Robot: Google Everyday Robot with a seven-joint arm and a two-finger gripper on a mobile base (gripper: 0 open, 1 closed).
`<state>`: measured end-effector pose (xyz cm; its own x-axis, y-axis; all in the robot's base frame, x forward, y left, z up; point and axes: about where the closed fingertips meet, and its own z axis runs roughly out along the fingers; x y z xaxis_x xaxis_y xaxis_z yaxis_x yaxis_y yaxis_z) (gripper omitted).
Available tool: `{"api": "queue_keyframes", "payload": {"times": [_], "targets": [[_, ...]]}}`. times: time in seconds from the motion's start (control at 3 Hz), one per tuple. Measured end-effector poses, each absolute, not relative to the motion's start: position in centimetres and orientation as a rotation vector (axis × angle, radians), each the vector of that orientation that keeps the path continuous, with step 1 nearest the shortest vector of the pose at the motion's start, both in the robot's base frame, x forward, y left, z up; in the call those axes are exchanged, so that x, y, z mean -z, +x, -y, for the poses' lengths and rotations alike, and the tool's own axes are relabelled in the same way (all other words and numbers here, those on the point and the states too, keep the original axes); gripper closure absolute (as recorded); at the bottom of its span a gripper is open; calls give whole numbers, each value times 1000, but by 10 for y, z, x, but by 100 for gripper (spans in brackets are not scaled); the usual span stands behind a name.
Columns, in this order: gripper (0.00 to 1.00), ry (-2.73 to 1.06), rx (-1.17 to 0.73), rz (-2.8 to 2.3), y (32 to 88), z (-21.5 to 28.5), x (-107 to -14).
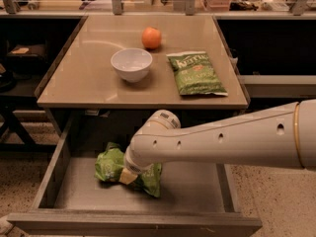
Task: Pick green rice chip bag from top drawer and place on counter
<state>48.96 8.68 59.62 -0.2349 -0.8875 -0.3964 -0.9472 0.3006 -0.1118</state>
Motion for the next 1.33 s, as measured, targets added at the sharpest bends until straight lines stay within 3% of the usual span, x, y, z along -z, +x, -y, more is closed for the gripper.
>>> {"api": "queue_keyframes", "payload": {"times": [0.33,1.33], "targets": [[100,-1642,-213,-2190,490,-87,-598],[100,-1619,-206,-2171,474,-70,-746]]}}
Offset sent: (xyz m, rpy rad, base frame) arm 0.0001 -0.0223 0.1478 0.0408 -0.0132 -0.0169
